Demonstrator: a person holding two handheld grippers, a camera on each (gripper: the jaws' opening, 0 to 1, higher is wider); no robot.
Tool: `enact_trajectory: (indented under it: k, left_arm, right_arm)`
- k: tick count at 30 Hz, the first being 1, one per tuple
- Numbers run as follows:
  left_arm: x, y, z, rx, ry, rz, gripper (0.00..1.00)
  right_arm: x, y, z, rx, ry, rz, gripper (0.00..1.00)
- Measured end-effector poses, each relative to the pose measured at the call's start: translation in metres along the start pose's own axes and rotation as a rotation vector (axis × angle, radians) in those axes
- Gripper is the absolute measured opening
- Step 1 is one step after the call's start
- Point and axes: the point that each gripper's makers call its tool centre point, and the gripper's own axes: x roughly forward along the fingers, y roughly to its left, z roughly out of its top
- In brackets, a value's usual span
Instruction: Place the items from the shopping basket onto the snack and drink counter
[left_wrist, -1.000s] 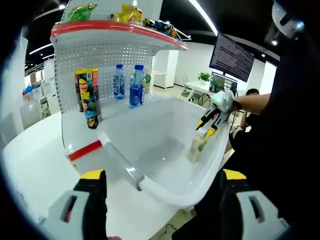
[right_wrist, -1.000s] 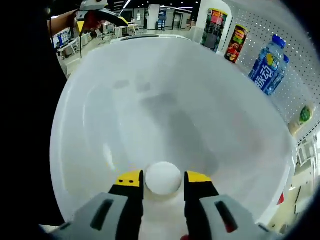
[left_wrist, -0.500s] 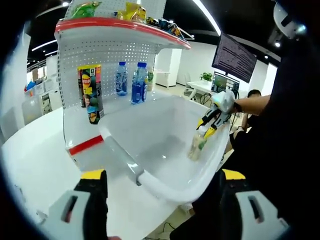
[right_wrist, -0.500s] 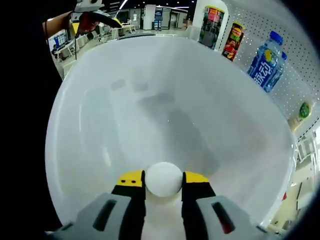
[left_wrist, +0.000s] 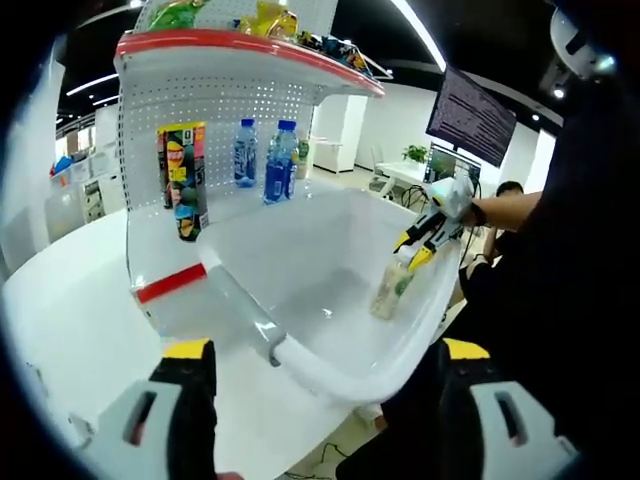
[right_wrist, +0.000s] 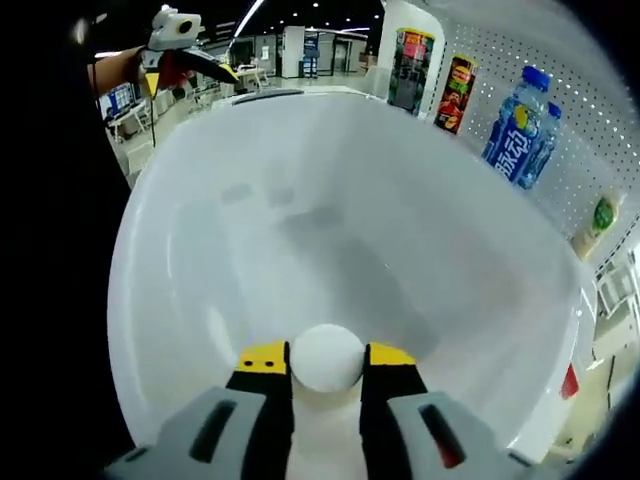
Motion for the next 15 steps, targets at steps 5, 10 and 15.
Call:
enact_trajectory:
  k: [5,10,15]
  left_arm:
    - [0.001,-0.001,0.001,-0.002,0.000,-0.001,0.90]
    - [0.003,-0.004,-0.001,-0.009,0.004,-0.003,0.90]
    - [0.003,-0.005,-0.003,-0.017,0.007,-0.001,0.90]
  right_arm:
    - [-0.011,-0.006,0.018,0.010,-0.038,-0.001,0.21]
    - [-0.025,-0.019,0.039,0.015,-0.086,-0.006,0.20]
    - [-0.043,-0.034,0.058,0.004,-0.121,-0.020,0.20]
